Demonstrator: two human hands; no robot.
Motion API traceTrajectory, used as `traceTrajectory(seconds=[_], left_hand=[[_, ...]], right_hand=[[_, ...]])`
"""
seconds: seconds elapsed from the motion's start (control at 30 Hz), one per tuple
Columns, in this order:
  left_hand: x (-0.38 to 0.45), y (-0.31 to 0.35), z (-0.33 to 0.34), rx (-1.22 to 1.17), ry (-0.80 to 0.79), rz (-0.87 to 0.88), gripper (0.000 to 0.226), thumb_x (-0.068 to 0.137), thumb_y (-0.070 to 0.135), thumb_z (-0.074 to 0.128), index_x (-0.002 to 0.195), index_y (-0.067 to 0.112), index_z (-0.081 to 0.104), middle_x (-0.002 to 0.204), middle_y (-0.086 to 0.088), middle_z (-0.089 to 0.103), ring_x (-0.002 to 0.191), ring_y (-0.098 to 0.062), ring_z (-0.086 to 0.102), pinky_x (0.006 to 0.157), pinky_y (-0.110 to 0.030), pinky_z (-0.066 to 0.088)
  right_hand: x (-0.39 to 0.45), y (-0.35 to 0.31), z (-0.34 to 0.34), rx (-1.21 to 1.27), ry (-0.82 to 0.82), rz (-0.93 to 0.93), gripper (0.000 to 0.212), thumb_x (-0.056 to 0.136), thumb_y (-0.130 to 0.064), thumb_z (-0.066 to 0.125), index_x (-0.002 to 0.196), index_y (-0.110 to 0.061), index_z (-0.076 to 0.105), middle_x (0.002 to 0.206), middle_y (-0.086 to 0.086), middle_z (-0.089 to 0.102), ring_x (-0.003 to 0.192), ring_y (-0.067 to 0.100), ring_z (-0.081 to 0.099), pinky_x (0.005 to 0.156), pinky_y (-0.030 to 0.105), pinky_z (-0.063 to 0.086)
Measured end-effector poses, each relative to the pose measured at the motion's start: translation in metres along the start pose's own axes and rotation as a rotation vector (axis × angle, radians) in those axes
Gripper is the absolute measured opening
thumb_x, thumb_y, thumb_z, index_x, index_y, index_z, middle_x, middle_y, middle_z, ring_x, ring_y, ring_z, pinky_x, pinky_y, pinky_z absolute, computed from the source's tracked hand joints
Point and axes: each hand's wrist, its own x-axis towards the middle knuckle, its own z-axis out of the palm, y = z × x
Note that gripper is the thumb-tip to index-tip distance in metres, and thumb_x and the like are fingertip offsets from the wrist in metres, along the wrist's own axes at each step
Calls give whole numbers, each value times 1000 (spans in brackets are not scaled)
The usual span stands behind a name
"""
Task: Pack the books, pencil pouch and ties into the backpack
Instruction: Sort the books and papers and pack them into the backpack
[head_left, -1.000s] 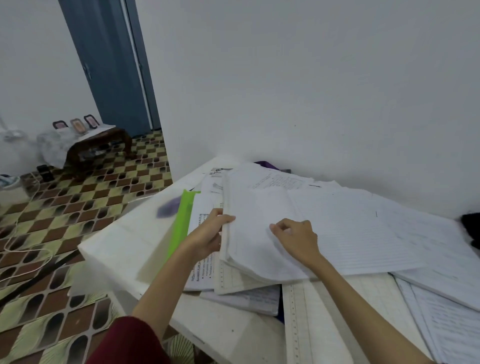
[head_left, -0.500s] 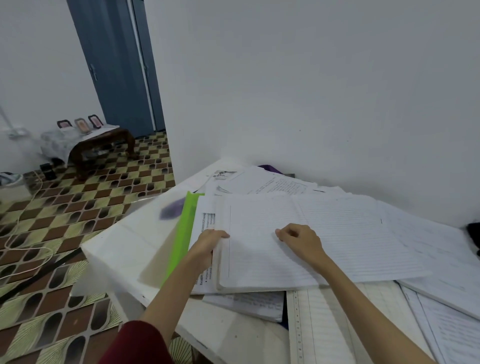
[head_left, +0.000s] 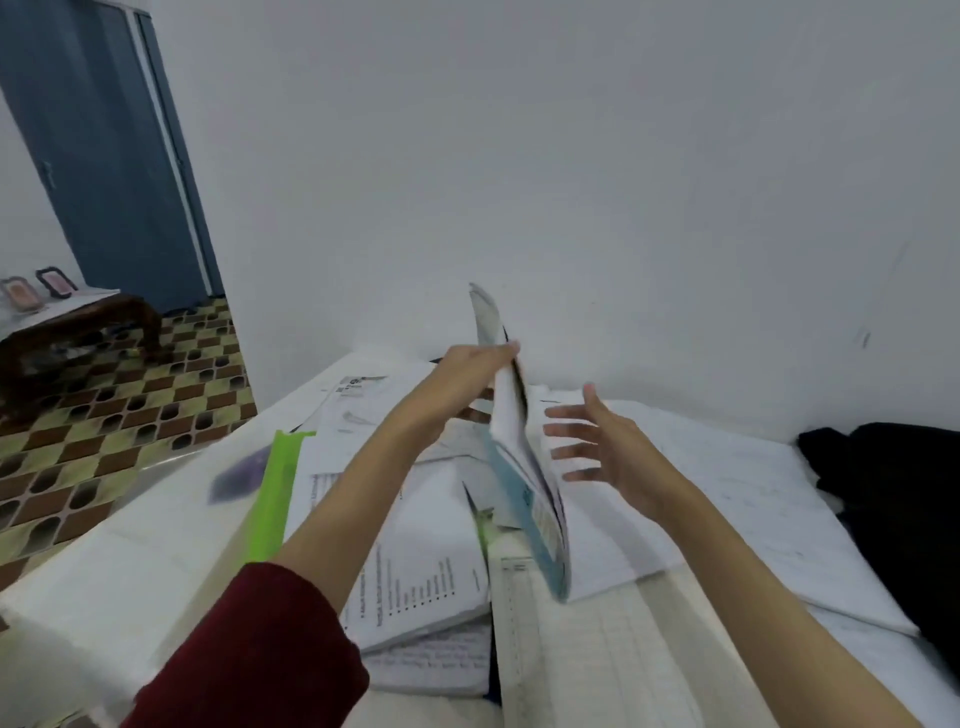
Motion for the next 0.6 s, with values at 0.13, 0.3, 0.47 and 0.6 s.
traceTrajectory(seconds=[0.13, 0.3, 0.47, 0.6], left_hand=[[24, -11, 55, 115, -276, -96, 69, 89, 70, 17, 132, 29, 51, 132, 3, 48, 120, -25, 47, 93, -37, 41], [49, -96, 86, 399, -90, -158, 51, 86, 42, 62, 130, 19, 50, 134, -8, 48, 118, -25, 51, 103, -36, 41], [54, -124, 86, -225, 297, -277, 51, 83, 8, 68, 125, 7, 40, 115, -13, 55, 96, -27, 57, 83, -37, 50], [62, -115, 81, -159, 277, -288, 21, 82, 4, 67, 75, 15, 51, 96, -10, 62, 89, -27, 62, 84, -38, 52]], right_hand=[[-6, -17, -44, 44, 35, 21, 81, 76, -80, 22, 119, -24, 64, 109, 8, 70, 100, 25, 67, 85, 41, 53], [-19, 9, -102, -178, 355, 201, 31, 87, -33, 64, 89, -1, 64, 67, 7, 57, 59, 20, 54, 54, 28, 46], [-18, 59, -120, -580, 390, 344, 13, 88, -17, 61, 96, -7, 61, 85, 2, 55, 71, 14, 50, 55, 23, 40], [-4, 69, -110, -803, 402, 312, 35, 88, -29, 56, 64, -16, 36, 65, -3, 37, 57, 11, 34, 53, 25, 25]])
